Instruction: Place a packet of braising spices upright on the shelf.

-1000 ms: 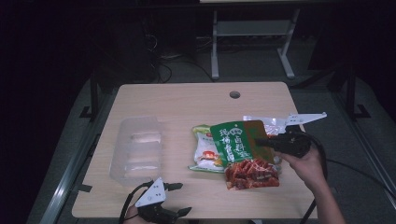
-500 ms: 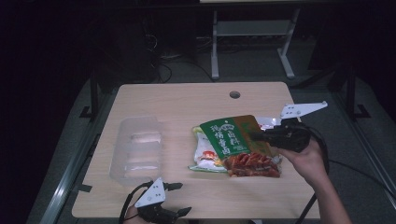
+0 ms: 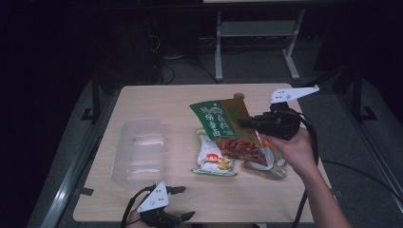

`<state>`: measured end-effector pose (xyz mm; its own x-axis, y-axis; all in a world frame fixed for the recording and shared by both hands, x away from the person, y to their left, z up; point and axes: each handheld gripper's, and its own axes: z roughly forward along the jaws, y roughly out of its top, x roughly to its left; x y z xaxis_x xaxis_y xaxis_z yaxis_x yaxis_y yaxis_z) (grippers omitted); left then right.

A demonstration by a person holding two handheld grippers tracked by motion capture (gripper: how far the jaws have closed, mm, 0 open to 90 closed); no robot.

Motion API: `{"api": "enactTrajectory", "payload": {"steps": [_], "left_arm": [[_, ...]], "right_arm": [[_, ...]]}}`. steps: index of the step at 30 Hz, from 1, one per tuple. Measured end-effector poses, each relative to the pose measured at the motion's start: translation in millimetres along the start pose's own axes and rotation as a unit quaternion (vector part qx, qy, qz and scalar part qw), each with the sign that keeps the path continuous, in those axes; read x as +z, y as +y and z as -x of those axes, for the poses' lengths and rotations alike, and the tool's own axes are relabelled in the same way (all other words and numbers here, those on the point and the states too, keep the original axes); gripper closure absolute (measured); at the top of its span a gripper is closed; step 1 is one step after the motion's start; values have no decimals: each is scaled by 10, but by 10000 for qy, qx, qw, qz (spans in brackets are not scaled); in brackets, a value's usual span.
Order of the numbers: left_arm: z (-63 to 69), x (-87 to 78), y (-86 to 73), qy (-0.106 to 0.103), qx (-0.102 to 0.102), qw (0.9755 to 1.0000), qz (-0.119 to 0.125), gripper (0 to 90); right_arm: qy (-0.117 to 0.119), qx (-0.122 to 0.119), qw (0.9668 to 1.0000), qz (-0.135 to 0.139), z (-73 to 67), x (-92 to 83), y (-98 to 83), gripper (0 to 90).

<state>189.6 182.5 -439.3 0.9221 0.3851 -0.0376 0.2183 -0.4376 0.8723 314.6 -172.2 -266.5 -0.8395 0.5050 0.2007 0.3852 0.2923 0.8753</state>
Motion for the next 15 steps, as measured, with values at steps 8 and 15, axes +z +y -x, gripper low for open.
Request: {"api": "enactTrajectory", "payload": {"steps": [8, 15], "left_arm": [[4, 4, 1, 5, -5, 10000, -10, 228], [-18, -17, 0, 9, 5, 10000, 23, 228]], "right_arm": [[114, -67, 9999, 60, -32, 252, 210, 900], [181, -149, 9997, 86, -87, 565, 396, 900]]}}
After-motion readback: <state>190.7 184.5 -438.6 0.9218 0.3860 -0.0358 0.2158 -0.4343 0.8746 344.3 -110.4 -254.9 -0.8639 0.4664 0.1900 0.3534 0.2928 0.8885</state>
